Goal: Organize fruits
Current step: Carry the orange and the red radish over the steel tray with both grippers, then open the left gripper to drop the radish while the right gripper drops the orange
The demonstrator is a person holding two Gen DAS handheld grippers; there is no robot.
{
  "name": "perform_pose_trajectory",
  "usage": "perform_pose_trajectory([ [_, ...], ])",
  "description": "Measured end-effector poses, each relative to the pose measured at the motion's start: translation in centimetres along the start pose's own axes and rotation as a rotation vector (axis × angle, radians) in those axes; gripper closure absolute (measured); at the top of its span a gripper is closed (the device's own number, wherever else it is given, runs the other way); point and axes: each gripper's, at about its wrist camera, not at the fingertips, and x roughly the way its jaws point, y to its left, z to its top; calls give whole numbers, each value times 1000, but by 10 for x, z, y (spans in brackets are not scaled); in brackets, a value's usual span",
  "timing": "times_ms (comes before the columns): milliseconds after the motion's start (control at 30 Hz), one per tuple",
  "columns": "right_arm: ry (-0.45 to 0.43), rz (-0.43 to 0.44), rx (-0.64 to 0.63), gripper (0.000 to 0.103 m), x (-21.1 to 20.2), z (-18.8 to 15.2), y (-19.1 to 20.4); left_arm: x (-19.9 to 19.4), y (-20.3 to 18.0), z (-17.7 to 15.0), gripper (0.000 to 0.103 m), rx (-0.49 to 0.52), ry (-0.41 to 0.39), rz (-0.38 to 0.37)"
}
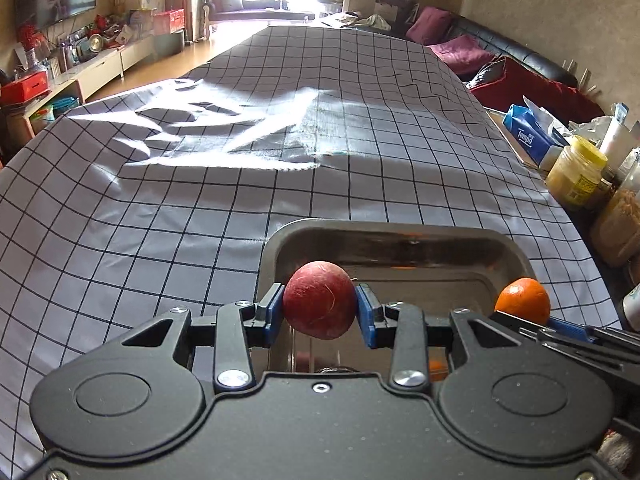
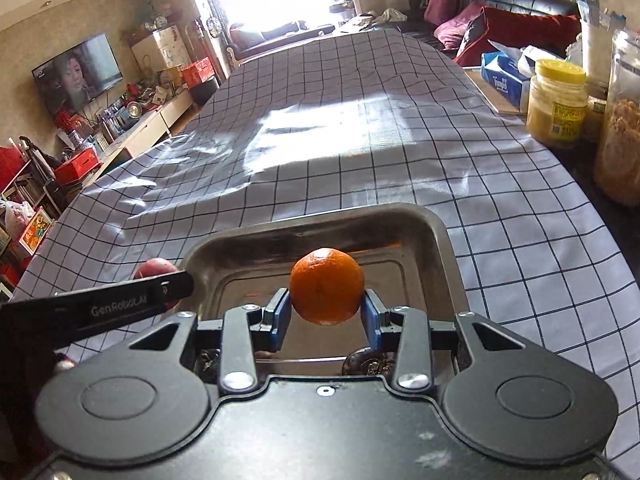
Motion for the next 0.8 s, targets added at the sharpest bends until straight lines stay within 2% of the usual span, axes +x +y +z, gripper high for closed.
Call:
perform_pose_trajectory([
  [267, 11, -37, -20, 64, 11, -10, -2, 10, 0, -4, 57, 4, 23, -8],
  [433, 13, -40, -2, 63, 13, -8, -7, 13, -3, -6, 56, 17, 18, 28],
  [567, 1, -27, 10, 60, 10, -7, -8, 9, -4, -6, 55, 24, -5, 20],
  [700, -29, -24, 7, 60, 6, -8, -8, 6, -7, -6, 47, 42, -40, 37],
  [800, -39, -32, -7, 60, 4, -8, -6, 8, -9, -6, 47, 49, -31, 31],
])
